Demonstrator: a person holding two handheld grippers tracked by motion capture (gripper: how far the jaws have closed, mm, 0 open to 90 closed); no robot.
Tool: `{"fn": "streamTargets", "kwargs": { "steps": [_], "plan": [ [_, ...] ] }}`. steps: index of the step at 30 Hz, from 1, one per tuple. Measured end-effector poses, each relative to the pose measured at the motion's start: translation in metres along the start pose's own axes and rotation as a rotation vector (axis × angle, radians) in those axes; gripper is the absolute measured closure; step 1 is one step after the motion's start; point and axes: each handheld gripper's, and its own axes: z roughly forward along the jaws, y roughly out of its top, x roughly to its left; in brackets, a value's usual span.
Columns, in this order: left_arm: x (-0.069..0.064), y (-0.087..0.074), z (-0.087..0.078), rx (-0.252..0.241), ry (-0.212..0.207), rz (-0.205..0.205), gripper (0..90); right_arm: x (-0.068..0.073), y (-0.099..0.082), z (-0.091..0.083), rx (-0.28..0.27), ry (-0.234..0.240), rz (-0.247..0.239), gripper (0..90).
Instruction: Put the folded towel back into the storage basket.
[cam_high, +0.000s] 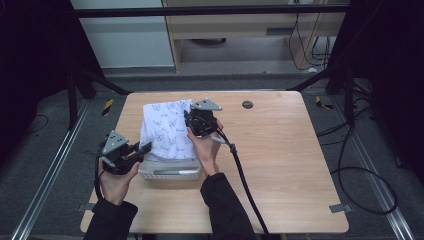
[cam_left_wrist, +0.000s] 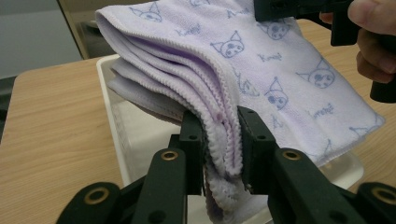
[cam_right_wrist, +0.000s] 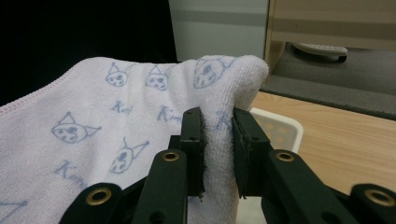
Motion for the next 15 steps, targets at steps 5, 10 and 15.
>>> {"fn": "streamTargets", "kwargs": {
  "steps": [5, 10, 15],
  "plan": [
    [0.003, -0.005, 0.007, 0.023, 0.007, 0.002, 72.7, 0.002, -0.005, 0.008, 0.02, -0.011, -0.014, 76.1],
    [0.004, -0.009, 0.012, 0.039, 0.01, 0.004, 72.6, -0.001, -0.011, 0.013, 0.032, -0.009, -0.003, 76.1],
    [0.003, -0.015, 0.021, 0.072, 0.016, 0.004, 72.6, -0.003, -0.018, 0.018, 0.054, -0.014, 0.0, 76.1]
  ]
}}
